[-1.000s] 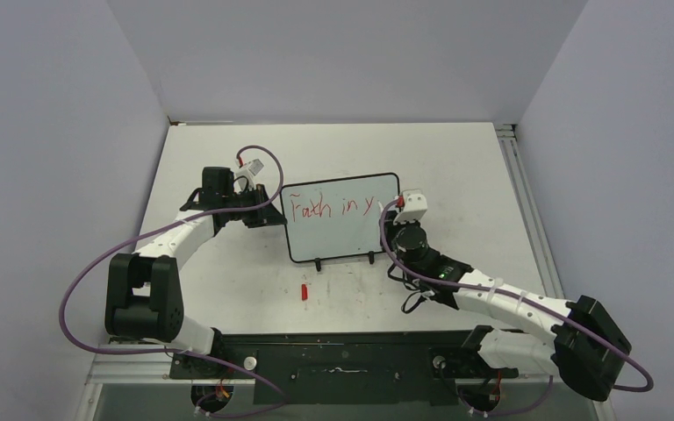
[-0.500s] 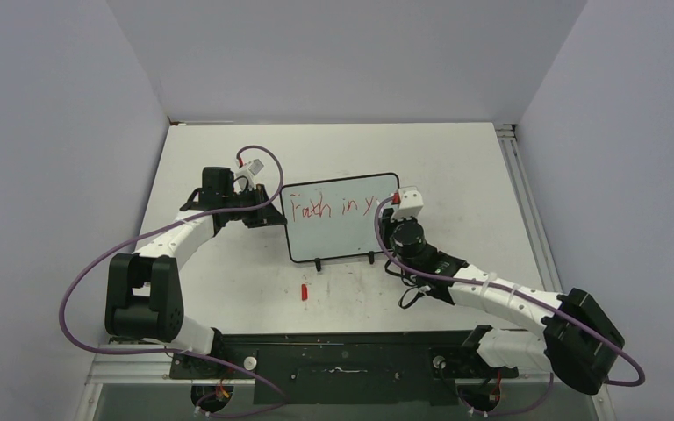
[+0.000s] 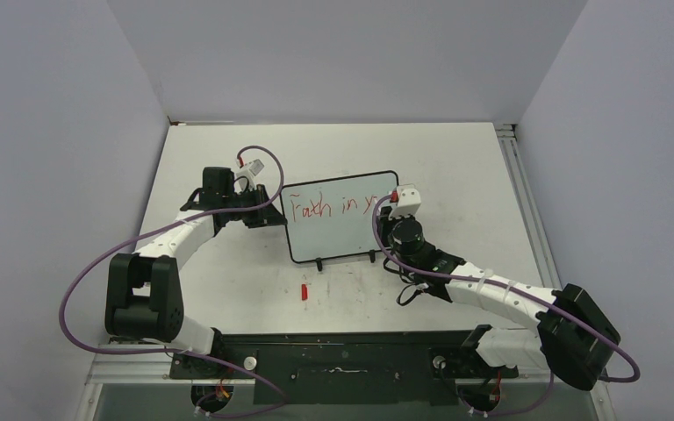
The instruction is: Write a sentence on the whiteboard
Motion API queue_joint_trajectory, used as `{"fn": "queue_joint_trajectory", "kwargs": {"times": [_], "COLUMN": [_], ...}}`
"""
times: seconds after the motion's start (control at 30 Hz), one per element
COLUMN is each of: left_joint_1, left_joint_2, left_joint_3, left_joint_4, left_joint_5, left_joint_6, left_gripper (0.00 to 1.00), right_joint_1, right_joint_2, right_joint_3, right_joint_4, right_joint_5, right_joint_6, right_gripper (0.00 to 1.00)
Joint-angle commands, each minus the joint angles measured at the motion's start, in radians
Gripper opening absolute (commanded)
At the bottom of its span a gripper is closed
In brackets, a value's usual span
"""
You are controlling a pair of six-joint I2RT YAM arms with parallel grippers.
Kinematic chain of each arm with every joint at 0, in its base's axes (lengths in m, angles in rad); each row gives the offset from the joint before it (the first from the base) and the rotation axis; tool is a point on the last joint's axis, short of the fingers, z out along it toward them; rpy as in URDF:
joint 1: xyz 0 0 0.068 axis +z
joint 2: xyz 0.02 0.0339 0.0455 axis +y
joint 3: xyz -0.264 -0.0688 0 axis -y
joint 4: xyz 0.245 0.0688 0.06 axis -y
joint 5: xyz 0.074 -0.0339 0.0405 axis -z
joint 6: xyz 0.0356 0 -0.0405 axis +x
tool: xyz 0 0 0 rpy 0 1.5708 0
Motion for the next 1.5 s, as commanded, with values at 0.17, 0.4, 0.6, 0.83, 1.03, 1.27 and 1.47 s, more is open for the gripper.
{"fn": "queue_joint_trajectory", "kwargs": {"times": [0.17,0.4,0.6,0.83,1.03,1.27,1.47], "left_joint_1": [-0.006,-0.007,-0.007,-0.006,-0.007,-0.007,-0.006], "left_joint_2": [-0.027,-0.03,-0.033,-0.033,-0.032,-0.03,-0.03], "left_joint_3": [0.038,0.038,0.037,0.036,0.036,0.037,0.037], "left_joint_4": [0.002,0.002,0.001,0.003,0.004,0.003,0.002], "left_joint_5": [0.009,0.011,0.011,0.011,0.009,0.01,0.009], "left_joint_6": [0.008,0.006,0.006,0.006,0.006,0.008,0.008], "left_gripper": [0.05,0.05,0.05,0.05,0.05,0.05,0.05], "right_joint_1": [-0.007,-0.007,-0.008,-0.008,-0.01,-0.01,-0.012], "right_joint_2": [-0.02,-0.044,-0.057,-0.052,-0.049,-0.029,-0.009], "right_joint_3": [-0.005,-0.046,-0.044,-0.012,0.014,0.035,0.042], "right_joint_4": [0.018,-0.003,-0.019,-0.021,-0.016,-0.001,0.005], "right_joint_5": [-0.021,-0.015,0.007,0.041,0.053,0.046,0.02], "right_joint_6": [0.028,0.061,0.059,0.029,0.0,-0.017,-0.018], "right_gripper": [0.05,0.05,0.05,0.05,0.05,0.05,0.05]}}
